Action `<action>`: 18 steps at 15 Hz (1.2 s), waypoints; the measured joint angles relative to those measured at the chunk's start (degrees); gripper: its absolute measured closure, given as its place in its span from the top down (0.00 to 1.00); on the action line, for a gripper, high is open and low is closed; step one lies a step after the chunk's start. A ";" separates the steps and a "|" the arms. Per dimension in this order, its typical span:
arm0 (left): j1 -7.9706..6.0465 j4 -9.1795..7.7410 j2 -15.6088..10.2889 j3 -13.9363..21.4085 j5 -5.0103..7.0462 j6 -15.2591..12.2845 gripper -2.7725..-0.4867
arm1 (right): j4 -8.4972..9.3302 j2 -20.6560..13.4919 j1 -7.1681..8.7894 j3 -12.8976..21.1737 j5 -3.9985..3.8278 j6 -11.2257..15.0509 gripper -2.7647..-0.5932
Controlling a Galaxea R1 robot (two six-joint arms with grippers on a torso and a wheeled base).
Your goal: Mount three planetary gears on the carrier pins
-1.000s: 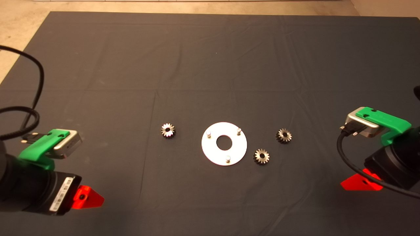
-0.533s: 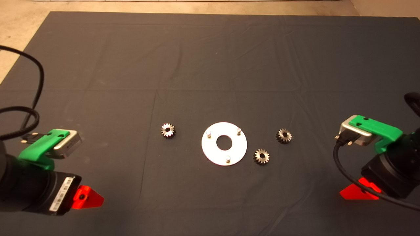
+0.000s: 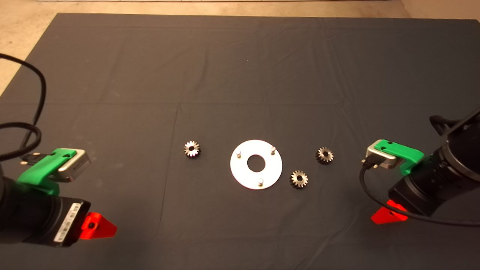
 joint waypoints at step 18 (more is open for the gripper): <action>0.00 -0.05 -0.59 0.00 0.01 0.00 0.99 | -13.52 0.71 -8.36 -12.89 0.00 -17.26 0.98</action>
